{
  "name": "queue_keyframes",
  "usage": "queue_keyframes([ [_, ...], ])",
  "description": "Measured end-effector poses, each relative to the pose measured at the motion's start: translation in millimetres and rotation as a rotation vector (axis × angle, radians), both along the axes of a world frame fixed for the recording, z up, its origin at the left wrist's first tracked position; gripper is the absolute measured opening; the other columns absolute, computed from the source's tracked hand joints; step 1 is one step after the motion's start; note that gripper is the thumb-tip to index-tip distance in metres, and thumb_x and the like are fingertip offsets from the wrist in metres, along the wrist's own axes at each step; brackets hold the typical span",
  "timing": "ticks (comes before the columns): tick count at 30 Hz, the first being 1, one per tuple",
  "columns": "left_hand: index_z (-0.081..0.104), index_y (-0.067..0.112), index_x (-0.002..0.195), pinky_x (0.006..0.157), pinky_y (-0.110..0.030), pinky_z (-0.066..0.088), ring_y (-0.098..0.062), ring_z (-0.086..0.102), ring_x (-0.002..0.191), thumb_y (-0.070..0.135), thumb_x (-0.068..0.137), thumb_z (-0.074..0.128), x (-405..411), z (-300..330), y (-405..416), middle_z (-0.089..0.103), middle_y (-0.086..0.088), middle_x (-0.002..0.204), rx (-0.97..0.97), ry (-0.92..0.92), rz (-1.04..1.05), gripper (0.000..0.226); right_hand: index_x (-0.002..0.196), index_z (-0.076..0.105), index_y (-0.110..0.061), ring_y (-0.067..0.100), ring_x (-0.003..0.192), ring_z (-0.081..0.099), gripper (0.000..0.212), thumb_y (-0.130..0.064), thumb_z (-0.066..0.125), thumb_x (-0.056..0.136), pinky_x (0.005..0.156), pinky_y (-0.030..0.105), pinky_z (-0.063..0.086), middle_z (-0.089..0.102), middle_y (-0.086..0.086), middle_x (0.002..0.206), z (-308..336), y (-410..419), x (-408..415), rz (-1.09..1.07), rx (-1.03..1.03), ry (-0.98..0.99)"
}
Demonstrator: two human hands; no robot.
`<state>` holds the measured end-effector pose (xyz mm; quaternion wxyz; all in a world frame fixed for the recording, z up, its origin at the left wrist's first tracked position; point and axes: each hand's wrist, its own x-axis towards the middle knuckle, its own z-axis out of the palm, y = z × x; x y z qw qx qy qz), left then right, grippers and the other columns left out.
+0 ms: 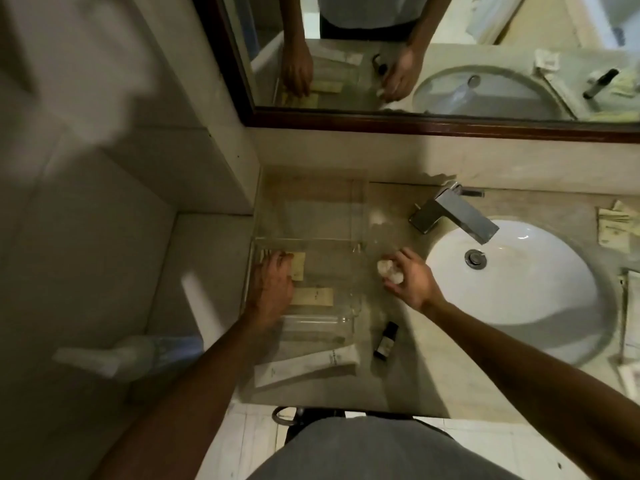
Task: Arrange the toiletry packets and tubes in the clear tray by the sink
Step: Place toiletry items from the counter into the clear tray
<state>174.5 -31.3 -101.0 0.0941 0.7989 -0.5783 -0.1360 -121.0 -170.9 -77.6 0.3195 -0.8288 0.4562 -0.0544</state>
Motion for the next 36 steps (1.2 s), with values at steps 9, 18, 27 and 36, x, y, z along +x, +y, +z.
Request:
queue_keyframes([
  [9, 0.059, 0.022, 0.11, 0.087, -0.042, 0.049, -0.022, 0.05, 0.106, 0.027, 0.087, 0.054, -41, -27, 16, 0.052, -0.004, 0.116, 0.079, 0.138, -0.136, 0.024, 0.13, 0.058, -0.034, 0.023, 0.135, 0.037, 0.054, -0.04, 0.075, 0.079, 0.112, 0.048, 0.025, 0.056, -0.004, 0.139, 5, 39, 78, 0.422, -0.18, 0.378],
  [18, 0.059, 0.017, 0.118, 0.09, -0.037, 0.046, -0.022, 0.051, 0.106, 0.019, 0.09, 0.056, -54, -10, 10, 0.056, -0.004, 0.115, 0.025, 0.162, -0.127, 0.028, 0.128, 0.058, -0.029, 0.02, 0.124, 0.046, 0.043, -0.039, 0.067, 0.087, 0.104, 0.039, 0.04, 0.057, -0.002, 0.134, 20, 40, 45, 0.384, -0.257, 0.278],
  [27, 0.06, 0.019, 0.122, 0.088, -0.038, 0.048, -0.025, 0.055, 0.109, 0.017, 0.092, 0.056, -88, -1, -7, 0.058, -0.003, 0.121, 0.104, 0.27, -0.274, 0.03, 0.111, 0.063, -0.025, 0.021, 0.092, 0.062, 0.022, -0.031, 0.061, 0.09, 0.072, 0.032, 0.048, 0.061, 0.0, 0.105, -17, 74, -55, 0.629, -0.161, 0.223],
  [36, 0.054, 0.019, 0.131, 0.094, -0.036, 0.047, -0.023, 0.052, 0.116, 0.024, 0.094, 0.051, -90, -4, 15, 0.052, -0.004, 0.133, 0.116, 0.236, -0.186, 0.037, 0.109, 0.068, -0.016, 0.018, 0.087, 0.06, 0.021, -0.024, 0.069, 0.089, 0.069, 0.024, 0.044, 0.061, 0.004, 0.106, 19, 16, 90, 0.234, -0.271, 0.076],
])
